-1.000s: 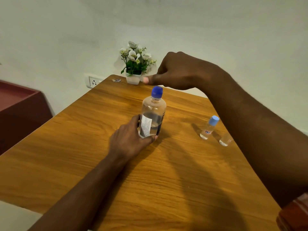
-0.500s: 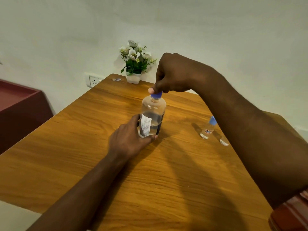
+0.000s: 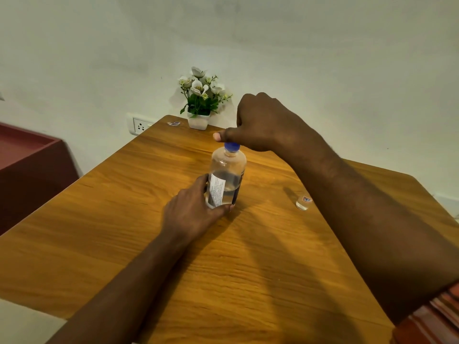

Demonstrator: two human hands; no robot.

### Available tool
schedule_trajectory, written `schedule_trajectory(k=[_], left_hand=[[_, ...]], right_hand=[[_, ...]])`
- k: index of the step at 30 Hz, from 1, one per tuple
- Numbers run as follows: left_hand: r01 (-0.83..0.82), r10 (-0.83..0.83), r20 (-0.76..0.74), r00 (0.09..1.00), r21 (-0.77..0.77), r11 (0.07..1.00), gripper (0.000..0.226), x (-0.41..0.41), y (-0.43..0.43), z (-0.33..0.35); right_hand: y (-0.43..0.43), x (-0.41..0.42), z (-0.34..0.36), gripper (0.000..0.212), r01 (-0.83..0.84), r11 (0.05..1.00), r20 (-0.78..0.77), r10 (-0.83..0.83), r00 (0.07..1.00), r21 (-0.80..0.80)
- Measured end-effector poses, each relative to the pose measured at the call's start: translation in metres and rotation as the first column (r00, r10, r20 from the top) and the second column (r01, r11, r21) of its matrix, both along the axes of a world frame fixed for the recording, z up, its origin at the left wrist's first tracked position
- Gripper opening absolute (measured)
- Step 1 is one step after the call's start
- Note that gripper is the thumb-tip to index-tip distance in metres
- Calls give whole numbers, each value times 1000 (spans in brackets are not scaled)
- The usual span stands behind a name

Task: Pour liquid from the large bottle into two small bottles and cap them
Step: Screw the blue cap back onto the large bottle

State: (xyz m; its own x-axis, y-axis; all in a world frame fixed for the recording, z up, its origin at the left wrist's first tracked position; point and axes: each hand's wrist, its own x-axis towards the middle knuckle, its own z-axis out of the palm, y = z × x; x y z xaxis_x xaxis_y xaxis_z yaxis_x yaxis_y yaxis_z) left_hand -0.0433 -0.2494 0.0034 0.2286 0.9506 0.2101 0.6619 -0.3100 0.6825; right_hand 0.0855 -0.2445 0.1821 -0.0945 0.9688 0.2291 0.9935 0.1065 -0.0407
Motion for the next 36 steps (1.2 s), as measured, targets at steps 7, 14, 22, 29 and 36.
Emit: schedule_trajectory(k=[7, 14, 22, 29, 36], left_hand=[[1, -1, -1, 1000, 17, 1000, 89, -1, -2, 2], [9, -9, 27, 1000, 13, 1000, 91, -1, -4, 3], [7, -8, 30, 1000, 33, 999, 91, -1, -4, 1], [-1, 1, 19, 1000, 26, 1000, 92, -2, -4, 0], [-1, 0, 22, 1000, 35, 999, 91, 0, -3, 0]], right_hand=[[-11, 3, -5, 65, 122, 991, -223, -108, 969, 48], [-26, 18, -34, 48, 135, 975, -567, -10, 823, 178], [-36, 18, -62, 34, -58, 975, -589, 175, 789, 213], [-34, 14, -50, 32, 18, 979, -594, 107, 797, 201], [-31, 11, -45, 34, 92, 978, -575, 34, 817, 188]])
